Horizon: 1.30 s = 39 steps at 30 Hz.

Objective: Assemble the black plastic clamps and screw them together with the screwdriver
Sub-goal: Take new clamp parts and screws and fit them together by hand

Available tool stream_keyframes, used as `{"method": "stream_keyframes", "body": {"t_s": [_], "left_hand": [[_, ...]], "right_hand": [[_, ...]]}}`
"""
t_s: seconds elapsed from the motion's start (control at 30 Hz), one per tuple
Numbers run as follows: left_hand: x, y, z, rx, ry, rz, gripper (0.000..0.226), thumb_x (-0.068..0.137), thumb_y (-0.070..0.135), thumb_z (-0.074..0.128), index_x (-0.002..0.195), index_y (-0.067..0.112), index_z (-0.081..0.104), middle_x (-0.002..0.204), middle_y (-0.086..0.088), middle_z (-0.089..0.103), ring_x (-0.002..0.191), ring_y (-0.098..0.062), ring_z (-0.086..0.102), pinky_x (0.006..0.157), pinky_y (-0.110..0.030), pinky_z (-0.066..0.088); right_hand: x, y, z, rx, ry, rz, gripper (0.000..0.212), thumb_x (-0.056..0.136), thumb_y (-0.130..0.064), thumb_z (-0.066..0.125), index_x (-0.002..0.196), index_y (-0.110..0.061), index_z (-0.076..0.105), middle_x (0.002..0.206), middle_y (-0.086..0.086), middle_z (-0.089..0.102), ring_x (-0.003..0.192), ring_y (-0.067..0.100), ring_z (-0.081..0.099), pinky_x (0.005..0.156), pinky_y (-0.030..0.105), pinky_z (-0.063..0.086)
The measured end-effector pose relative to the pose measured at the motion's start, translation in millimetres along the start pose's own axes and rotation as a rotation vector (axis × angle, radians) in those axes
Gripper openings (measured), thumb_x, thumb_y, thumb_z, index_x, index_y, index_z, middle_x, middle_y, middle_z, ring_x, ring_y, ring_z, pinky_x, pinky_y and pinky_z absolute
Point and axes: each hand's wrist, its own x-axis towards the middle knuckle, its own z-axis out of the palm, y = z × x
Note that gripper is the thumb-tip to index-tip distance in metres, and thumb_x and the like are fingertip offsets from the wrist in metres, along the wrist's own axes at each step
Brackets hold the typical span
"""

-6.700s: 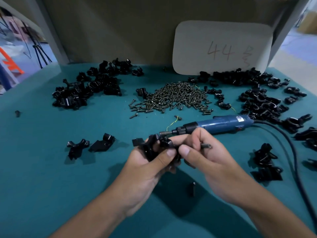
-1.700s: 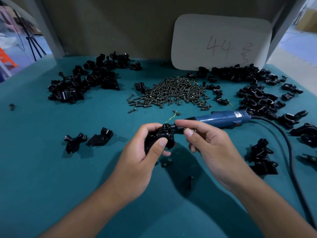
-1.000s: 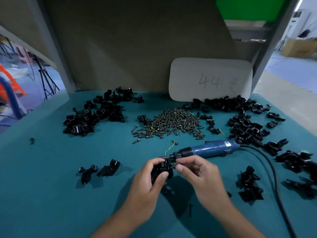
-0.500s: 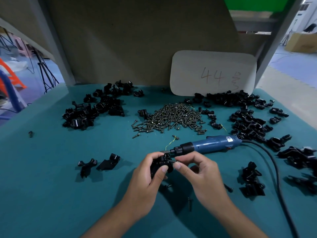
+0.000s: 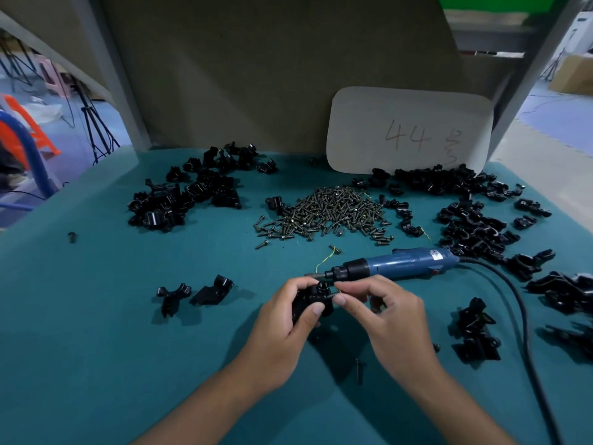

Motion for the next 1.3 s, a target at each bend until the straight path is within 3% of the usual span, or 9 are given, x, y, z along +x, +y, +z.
{"method": "stream_keyframes", "body": {"t_s": [0.17,0.3,0.43,0.63,0.73,0.87,0.97,1.1,1.3], "left_hand": [[0.5,0.9,-0.8,0.050,-0.001,0.011,0.024,0.097,0.039,0.055,0.120,0.033,0.054,0.115,0.022,0.064,0.107,-0.007,0.064,0.092,-0.034,0.053],[0.7,0.4,-0.3,0.059,0.008,-0.007,0.025,0.096,0.042,0.055,0.120,0.034,0.054,0.112,0.020,0.065,0.105,-0.007,0.065,0.093,-0.038,0.053],[0.4,3.2,-1.6,0.043,0.016,-0.015,0.025,0.095,0.042,0.055,0.119,0.035,0.054,0.112,0.023,0.065,0.103,-0.007,0.065,0.093,-0.036,0.053],[0.5,5.7,-2.4,0.037,-0.006,-0.030,0.023,0.095,0.040,0.055,0.118,0.037,0.053,0.111,0.021,0.065,0.105,-0.007,0.064,0.093,-0.034,0.052],[-0.1,5.3,-3.9,0.036,-0.020,-0.031,0.022,0.099,0.036,0.056,0.120,0.035,0.053,0.113,0.017,0.065,0.105,-0.007,0.064,0.093,-0.033,0.052],[-0.1,8.4,-3.4,0.018,-0.013,-0.036,0.025,0.094,0.041,0.056,0.119,0.036,0.052,0.110,0.028,0.062,0.101,-0.004,0.064,0.089,-0.024,0.050],[-0.1,8.5,-3.6,-0.015,-0.020,-0.054,0.031,0.091,0.043,0.061,0.120,0.033,0.054,0.110,0.022,0.065,0.096,-0.005,0.065,0.087,-0.028,0.052],[0.9,7.5,-3.1,-0.008,-0.028,-0.066,0.049,0.080,0.029,0.085,0.119,0.029,0.054,0.112,0.019,0.068,0.098,-0.008,0.066,0.085,-0.020,0.052],[2.2,6.7,-5.2,0.041,-0.013,-0.044,0.038,0.089,0.016,0.077,0.117,0.027,0.054,0.111,0.024,0.066,0.107,0.000,0.064,0.092,-0.017,0.049]], "right_hand": [[-2.2,-0.9,4.6,-0.052,0.004,-0.027,0.009,0.079,-0.038,0.078,0.086,-0.034,0.078,0.084,-0.018,0.073,0.083,0.009,0.069,0.072,0.015,0.049],[-1.0,-1.3,1.8,-0.111,-0.027,-0.051,0.016,0.080,-0.038,0.076,0.096,-0.036,0.076,0.088,-0.022,0.073,0.088,0.006,0.069,0.071,0.012,0.047],[-0.7,2.5,0.8,-0.129,-0.053,-0.049,0.017,0.083,-0.023,0.080,0.097,-0.031,0.075,0.088,-0.021,0.073,0.088,0.005,0.070,0.070,0.012,0.047],[1.8,4.0,1.0,-0.117,-0.070,-0.008,0.018,0.084,-0.051,0.064,0.092,-0.038,0.074,0.090,-0.021,0.072,0.090,0.009,0.068,0.072,0.021,0.049],[1.8,5.6,1.3,-0.136,-0.085,-0.007,0.020,0.086,-0.055,0.060,0.088,-0.038,0.071,0.092,-0.024,0.069,0.089,0.008,0.065,0.074,0.028,0.050],[2.2,4.7,2.3,-0.194,-0.094,-0.046,0.025,0.090,-0.056,0.055,0.085,-0.035,0.068,0.092,-0.025,0.065,0.088,0.007,0.061,0.072,0.019,0.044],[1.6,3.4,2.0,-0.198,-0.099,-0.054,0.024,0.092,-0.054,0.054,0.085,-0.035,0.065,0.091,-0.021,0.066,0.087,0.008,0.061,0.070,0.017,0.042],[1.5,-0.1,0.7,-0.129,-0.084,-0.067,0.006,0.090,-0.045,0.062,0.091,-0.041,0.067,0.092,-0.020,0.069,0.088,0.009,0.065,0.072,0.016,0.045],[0.5,0.1,-0.1,-0.113,-0.089,-0.092,0.010,0.087,-0.037,0.070,0.096,-0.033,0.072,0.089,-0.019,0.071,0.087,0.009,0.067,0.071,0.016,0.048]]}}
